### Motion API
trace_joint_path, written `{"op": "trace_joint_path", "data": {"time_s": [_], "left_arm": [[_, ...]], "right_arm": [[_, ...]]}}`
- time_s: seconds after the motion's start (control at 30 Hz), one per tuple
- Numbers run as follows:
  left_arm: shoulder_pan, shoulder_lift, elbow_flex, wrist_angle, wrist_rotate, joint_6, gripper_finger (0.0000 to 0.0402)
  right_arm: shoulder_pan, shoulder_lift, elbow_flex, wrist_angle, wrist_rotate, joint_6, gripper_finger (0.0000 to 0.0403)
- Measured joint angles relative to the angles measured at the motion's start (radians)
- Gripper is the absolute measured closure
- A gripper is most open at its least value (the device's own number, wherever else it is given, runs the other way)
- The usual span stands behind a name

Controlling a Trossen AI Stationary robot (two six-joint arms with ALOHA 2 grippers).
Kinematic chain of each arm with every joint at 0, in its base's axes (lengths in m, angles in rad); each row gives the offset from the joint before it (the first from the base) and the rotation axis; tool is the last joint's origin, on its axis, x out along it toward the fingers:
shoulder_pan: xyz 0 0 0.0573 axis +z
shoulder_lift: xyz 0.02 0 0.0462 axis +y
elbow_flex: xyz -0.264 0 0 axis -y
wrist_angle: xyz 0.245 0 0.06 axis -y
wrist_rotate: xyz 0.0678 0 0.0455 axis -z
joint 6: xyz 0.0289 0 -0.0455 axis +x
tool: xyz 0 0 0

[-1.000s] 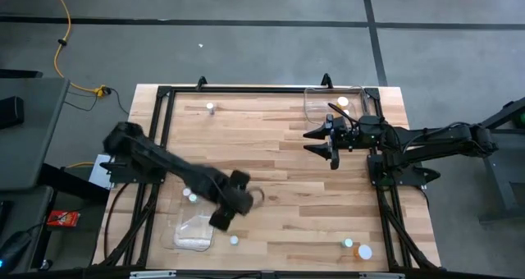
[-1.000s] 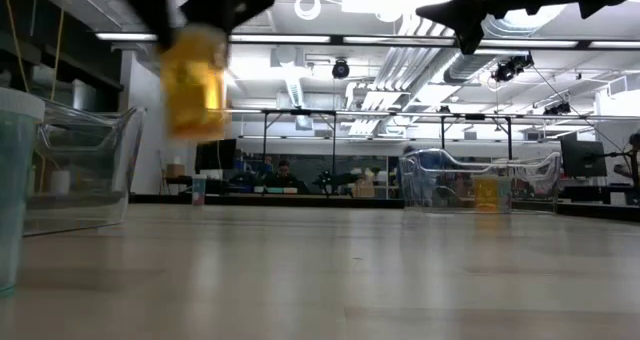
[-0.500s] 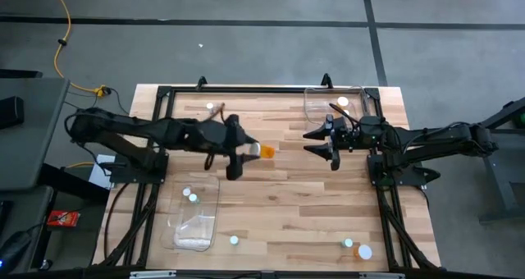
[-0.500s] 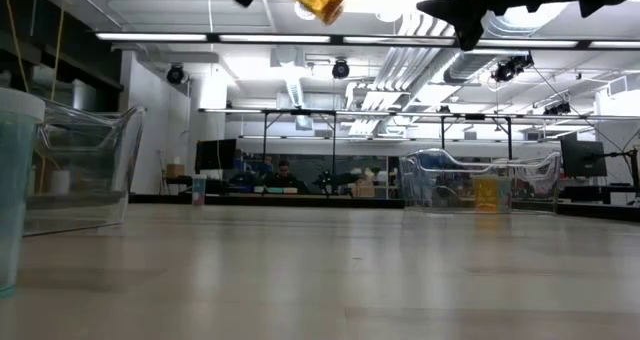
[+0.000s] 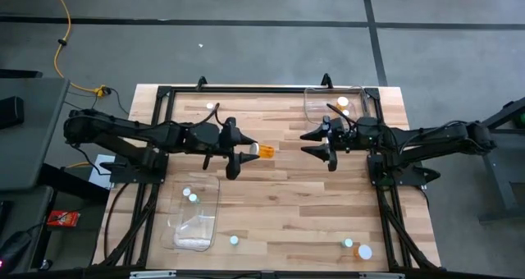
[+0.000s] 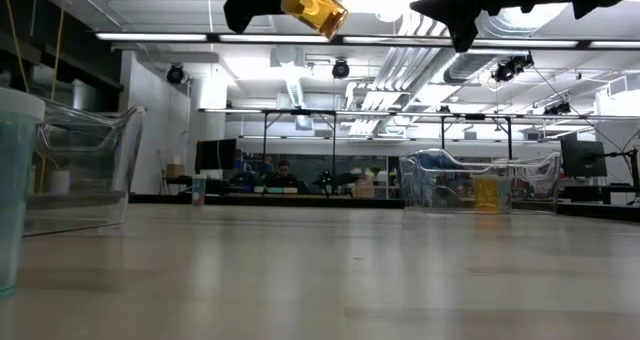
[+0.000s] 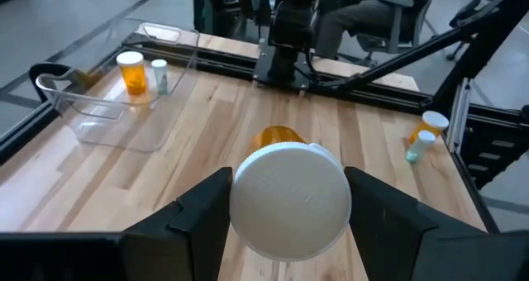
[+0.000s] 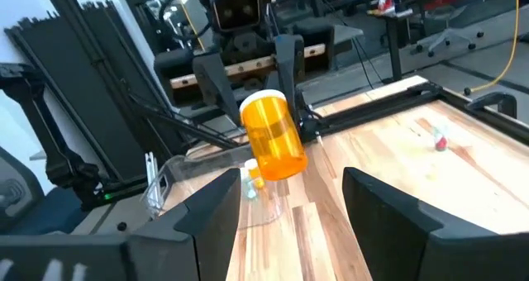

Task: Pick and place medicine bottles into bin by pill shape (circle, oval)
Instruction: Put the large orange capsule bottle into the top transparent bin

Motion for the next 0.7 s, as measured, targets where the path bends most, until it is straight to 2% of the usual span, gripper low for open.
{"op": "trace_joint_path", "data": {"time_s": [0.2, 0.33, 0.5, 0.7], "left_arm": [[0.032, 0.000, 0.000, -0.019, 0.002, -0.003, 0.0204], [0.066, 0.000, 0.000, -0.055, 0.057, -0.003, 0.0204], [0.102, 0.000, 0.006, -0.100, 0.134, -0.010, 0.0204], [0.138, 0.000, 0.006, -0.099, 0.181, 0.014, 0.0204]], "right_arm": [[0.000, 0.116, 0.099, -0.030, -0.001, -0.081, 0.0197], [-0.005, 0.163, 0.154, -0.078, -0.003, -0.112, 0.0197], [-0.016, 0.180, 0.186, -0.099, -0.003, -0.088, 0.0197], [-0.016, 0.184, 0.190, -0.097, -0.003, -0.026, 0.0197]]}}
